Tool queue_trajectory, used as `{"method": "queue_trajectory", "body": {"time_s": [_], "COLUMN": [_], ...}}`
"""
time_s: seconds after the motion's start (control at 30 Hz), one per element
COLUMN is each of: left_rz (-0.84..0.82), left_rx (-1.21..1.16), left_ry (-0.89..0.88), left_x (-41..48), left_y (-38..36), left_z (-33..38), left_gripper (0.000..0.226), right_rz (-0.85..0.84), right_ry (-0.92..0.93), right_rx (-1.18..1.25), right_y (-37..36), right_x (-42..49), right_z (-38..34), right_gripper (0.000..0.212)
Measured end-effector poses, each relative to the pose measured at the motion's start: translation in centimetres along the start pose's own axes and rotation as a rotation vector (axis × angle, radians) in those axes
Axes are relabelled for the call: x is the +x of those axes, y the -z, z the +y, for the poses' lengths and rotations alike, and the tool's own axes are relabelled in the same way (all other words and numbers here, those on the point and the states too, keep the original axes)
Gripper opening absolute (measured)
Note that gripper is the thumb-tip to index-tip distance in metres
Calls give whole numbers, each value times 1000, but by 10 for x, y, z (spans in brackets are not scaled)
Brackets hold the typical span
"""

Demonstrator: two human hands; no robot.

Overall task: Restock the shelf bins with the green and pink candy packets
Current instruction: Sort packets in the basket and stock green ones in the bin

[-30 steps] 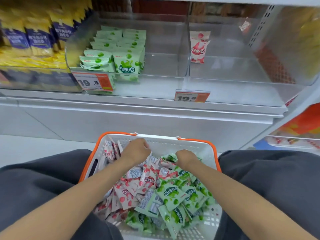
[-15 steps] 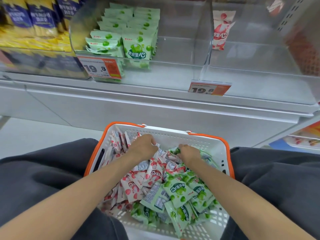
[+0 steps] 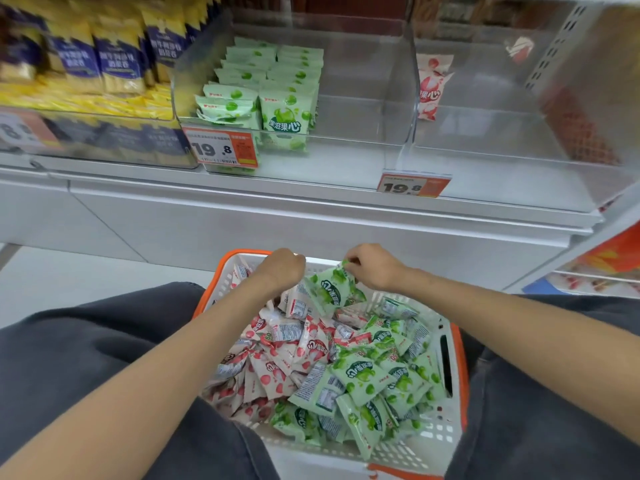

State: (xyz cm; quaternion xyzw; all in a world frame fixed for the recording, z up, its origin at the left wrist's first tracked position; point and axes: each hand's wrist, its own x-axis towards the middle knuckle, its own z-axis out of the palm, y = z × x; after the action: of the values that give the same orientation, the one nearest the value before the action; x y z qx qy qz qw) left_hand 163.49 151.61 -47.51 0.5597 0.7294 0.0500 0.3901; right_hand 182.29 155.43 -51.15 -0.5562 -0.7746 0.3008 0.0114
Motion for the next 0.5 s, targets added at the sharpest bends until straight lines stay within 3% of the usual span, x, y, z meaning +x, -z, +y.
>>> {"method": "queue_trajectory", "body": {"time_s": [0.07, 0.17, 0.27, 0.4, 0.5], "left_rz": [-27, 31, 273, 538, 389], "left_rx": [-129, -431, -534, -555, -742], "left_ry": [16, 10, -108, -185, -163], "left_x": [-7, -11, -15, -11, -10], "left_y": [2, 4, 13, 35, 50], "left_z": [2, 8, 16, 20, 27], "left_gripper": [52, 61, 55, 65, 54], "right_rz": [32, 62, 101, 184, 282], "right_ry": [24, -8, -53, -2, -28], "right_rx": [106, 454, 734, 867, 1020], "right_y": [27, 48, 52, 57, 67], "right_x": [-13, -28, -37, -37, -34], "right_z": [-11, -19, -32, -52, -56], "right_gripper": [26, 25, 22, 19, 20]}}
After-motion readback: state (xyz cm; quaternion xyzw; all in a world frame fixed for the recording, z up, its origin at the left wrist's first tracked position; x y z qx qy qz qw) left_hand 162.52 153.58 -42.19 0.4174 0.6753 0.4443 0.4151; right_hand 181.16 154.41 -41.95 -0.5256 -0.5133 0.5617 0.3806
